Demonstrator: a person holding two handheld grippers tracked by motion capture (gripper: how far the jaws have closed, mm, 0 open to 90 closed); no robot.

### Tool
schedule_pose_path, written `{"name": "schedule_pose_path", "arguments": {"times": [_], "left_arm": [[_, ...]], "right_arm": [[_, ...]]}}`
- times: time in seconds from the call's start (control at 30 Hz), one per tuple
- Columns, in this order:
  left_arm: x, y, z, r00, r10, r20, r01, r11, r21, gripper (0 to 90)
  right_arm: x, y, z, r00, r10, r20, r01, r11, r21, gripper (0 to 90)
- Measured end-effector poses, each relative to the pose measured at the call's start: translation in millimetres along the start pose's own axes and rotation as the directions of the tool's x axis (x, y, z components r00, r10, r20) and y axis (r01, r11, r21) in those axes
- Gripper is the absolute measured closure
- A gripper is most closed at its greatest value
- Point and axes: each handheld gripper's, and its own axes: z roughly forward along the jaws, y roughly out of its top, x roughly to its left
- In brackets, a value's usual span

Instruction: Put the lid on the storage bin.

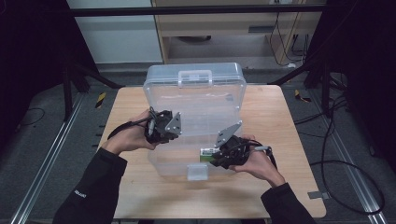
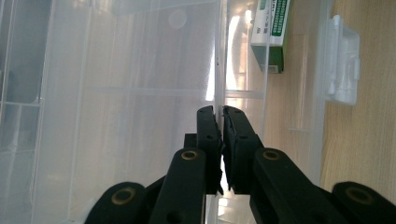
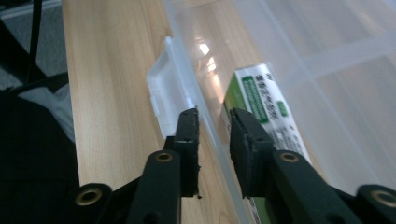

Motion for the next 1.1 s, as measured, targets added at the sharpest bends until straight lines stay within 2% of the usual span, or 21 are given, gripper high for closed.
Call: {"name": "schedule_pose_path", "arguments": {"times": [0.17, 0.3, 0.33, 0.37, 0.47, 0.57, 0.6, 0.77, 0.87, 1.0, 1.03, 1.1], "left_arm": [[-0.9, 0.6, 0.3, 1.0000, 0.002, 0.000, -0.002, 1.0000, 0.004, 85.0], [-1.8, 0.7, 0.8, 1.0000, 0.002, 0.003, -0.002, 1.0000, 0.004, 85.0], [-2.0, 0.7, 0.9, 1.0000, 0.002, 0.004, -0.002, 1.0000, 0.004, 84.9], [-2.1, 0.6, 0.9, 1.0000, 0.002, 0.005, -0.002, 1.0000, 0.004, 84.9], [-2.4, 0.4, 0.8, 1.0000, -0.001, 0.006, 0.001, 1.0000, 0.006, 84.8], [-3.1, 0.1, 0.9, 1.0000, -0.003, 0.005, 0.003, 1.0000, 0.004, 84.6], [-3.4, -0.1, 1.2, 1.0000, -0.005, 0.004, 0.005, 1.0000, 0.000, 84.6], [-4.8, -1.4, 1.5, 0.9999, -0.010, 0.005, 0.010, 0.9999, -0.007, 84.5], [-5.8, -1.8, 1.6, 0.9999, -0.012, 0.009, 0.012, 0.9999, -0.006, 84.4], [-7.0, -2.0, 1.8, 0.9999, -0.010, 0.009, 0.010, 0.9999, -0.006, 84.3], [-7.0, -2.2, 1.9, 0.9999, -0.011, 0.011, 0.011, 0.9999, -0.007, 84.3], [-6.9, -2.4, 2.0, 0.9999, -0.011, 0.011, 0.011, 0.9999, -0.009, 84.1]], "right_arm": [[-3.1, -10.6, -16.1, 0.9973, 0.068, 0.026, -0.067, 0.996, -0.059, 82.0], [-5.7, -15.9, -26.5, 0.9942, 0.098, 0.045, -0.092, 0.989, -0.115, 88.8], [-7.8, -17.5, -30.2, 0.9923, 0.119, 0.033, -0.114, 0.984, -0.139, 89.7], [-8.6, -18.4, -33.3, 0.9902, 0.134, 0.039, -0.126, 0.980, -0.156, 89.9], [-11.2, -20.0, -41.9, 0.9876, 0.150, 0.045, -0.138, 0.970, -0.201, 90.0], [-12.6, -20.0, -49.4, 0.9834, 0.174, 0.052, -0.156, 0.956, -0.250, 90.0], [-14.1, -20.1, -52.3, 0.9810, 0.189, 0.045, -0.170, 0.947, -0.272, 90.0], [-19.0, -18.4, -62.8, 0.9710, 0.222, 0.089, -0.179, 0.922, -0.342, 90.0], [-24.3, -17.4, -68.1, 0.9582, 0.257, 0.125, -0.191, 0.901, -0.391, 90.0], [-35.2, -19.9, -72.3, 0.9287, 0.331, 0.167, -0.228, 0.866, -0.445, 90.0], [-38.1, -21.1, -72.5, 0.9215, 0.348, 0.173, -0.240, 0.859, -0.452, 90.0], [-43.1, -23.6, -72.4, 0.9120, 0.366, 0.185, -0.249, 0.852, -0.461, 90.0]]}}
